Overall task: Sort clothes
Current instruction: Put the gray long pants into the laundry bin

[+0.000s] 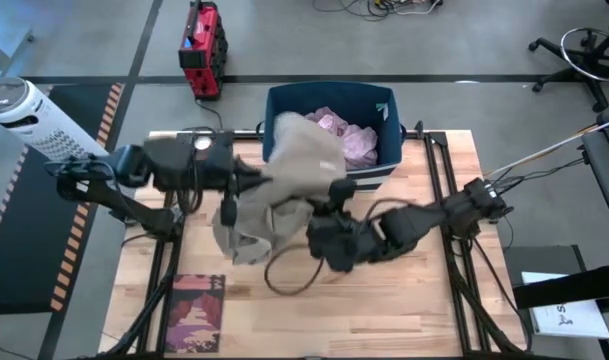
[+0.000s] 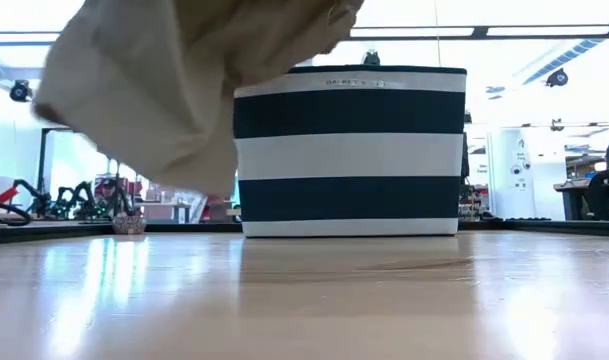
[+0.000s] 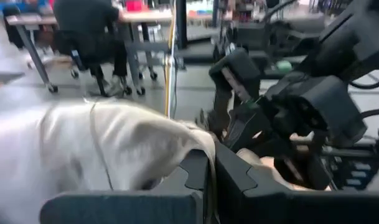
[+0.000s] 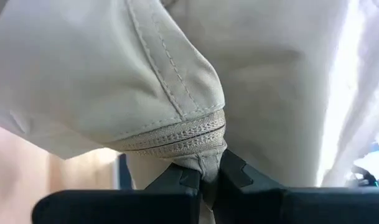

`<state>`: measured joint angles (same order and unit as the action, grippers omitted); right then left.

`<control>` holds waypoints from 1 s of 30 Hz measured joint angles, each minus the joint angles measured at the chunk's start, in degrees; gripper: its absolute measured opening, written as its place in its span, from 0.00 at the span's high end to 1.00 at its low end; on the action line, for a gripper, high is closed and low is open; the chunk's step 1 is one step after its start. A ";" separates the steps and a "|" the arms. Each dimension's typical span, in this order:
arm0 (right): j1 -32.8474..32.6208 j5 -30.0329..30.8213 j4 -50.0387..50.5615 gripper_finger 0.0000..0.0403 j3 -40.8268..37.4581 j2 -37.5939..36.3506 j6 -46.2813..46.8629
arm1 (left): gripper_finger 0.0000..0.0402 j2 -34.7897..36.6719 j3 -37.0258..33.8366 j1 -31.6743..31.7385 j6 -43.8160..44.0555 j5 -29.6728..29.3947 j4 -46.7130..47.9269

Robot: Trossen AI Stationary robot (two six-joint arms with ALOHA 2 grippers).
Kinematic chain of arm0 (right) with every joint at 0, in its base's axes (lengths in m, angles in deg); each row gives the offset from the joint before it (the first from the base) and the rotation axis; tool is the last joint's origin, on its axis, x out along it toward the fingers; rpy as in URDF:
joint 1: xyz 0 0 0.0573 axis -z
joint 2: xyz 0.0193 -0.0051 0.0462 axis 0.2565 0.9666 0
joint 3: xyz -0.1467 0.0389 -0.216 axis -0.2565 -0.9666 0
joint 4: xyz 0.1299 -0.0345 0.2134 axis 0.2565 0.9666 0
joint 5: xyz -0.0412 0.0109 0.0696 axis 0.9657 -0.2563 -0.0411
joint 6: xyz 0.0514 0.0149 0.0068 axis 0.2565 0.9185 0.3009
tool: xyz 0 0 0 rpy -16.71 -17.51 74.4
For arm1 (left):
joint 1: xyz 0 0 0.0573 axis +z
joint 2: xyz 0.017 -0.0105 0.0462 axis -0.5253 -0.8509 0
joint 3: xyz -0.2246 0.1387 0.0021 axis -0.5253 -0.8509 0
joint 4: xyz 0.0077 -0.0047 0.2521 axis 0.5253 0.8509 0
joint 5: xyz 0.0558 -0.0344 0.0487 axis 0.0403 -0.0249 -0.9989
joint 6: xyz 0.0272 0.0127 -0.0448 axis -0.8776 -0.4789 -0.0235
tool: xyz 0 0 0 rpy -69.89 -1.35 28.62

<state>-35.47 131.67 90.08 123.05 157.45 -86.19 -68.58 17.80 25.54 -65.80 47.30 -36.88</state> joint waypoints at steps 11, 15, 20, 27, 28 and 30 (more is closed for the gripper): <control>8.12 0.12 -10.79 1.00 -0.02 -6.16 -14.13 | 1.00 -11.68 19.07 14.09 -4.23 15.59 0.10; 10.91 0.07 -13.48 1.00 -0.02 -8.21 -17.45 | 1.00 -18.23 28.17 17.91 -4.32 20.95 0.18; 14.43 -0.02 -16.09 1.00 0.05 -11.23 -22.31 | 1.00 -25.56 39.32 21.83 -5.26 25.91 0.75; 20.32 -0.67 -18.48 1.00 2.36 -14.69 -29.05 | 1.00 -27.63 39.43 28.06 -5.70 29.69 -4.56; 21.29 -1.31 -18.53 1.00 2.68 -15.21 -29.43 | 1.00 -27.79 39.41 29.00 -5.68 30.07 -5.17; 23.41 -2.43 -18.60 1.00 3.46 -15.72 -29.97 | 1.00 -27.98 39.41 30.76 -5.56 30.52 -5.68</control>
<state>-12.06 129.24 71.49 126.51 141.73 -116.16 -96.56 57.21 56.30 -71.36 77.82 -42.56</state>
